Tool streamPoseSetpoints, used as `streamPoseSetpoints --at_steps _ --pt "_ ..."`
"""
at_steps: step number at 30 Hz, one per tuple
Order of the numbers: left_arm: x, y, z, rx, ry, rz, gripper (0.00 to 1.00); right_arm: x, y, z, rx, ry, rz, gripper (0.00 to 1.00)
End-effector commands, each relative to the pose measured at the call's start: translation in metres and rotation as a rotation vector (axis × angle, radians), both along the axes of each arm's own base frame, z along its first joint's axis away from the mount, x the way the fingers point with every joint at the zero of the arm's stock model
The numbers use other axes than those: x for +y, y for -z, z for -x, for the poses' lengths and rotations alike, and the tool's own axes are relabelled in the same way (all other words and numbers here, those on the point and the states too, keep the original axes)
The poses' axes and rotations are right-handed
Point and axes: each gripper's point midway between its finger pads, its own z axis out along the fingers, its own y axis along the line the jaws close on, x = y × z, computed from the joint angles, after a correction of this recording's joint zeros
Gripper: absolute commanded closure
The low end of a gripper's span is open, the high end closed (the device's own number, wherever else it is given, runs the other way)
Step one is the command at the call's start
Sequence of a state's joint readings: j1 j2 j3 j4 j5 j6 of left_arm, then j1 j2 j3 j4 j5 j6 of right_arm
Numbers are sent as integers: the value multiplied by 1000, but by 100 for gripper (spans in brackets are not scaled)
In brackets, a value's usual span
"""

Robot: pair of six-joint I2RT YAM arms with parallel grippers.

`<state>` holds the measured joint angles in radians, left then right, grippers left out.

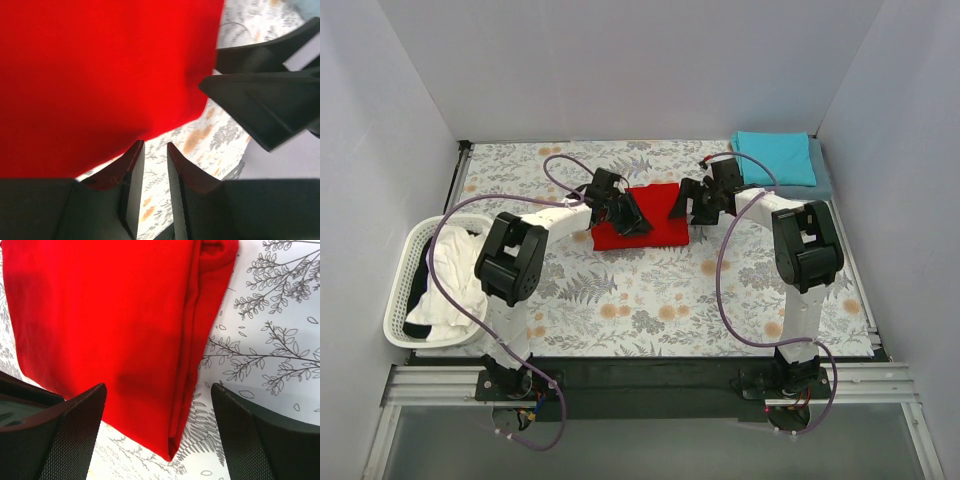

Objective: Fold and stack the t-shirts
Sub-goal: Fold the tshirt, then neatly place the folded tshirt to the corner

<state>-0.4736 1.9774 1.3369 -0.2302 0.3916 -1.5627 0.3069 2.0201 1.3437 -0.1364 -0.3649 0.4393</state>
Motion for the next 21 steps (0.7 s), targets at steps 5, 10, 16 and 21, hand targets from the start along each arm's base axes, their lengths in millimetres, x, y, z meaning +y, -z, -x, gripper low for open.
streamPoseSetpoints --at_steps 5,10,16,21 --pt "7 15 1 11 -7 -71 79 5 22 -5 39 69 21 20" --pt "4 8 0 3 1 -64 80 19 27 -7 55 65 10 41" --pt "1 -22 -9 -41 13 -58 80 25 30 -11 65 73 7 57" --pt "0 -62 -10 -88 39 -55 79 20 31 -17 56 70 56 99"
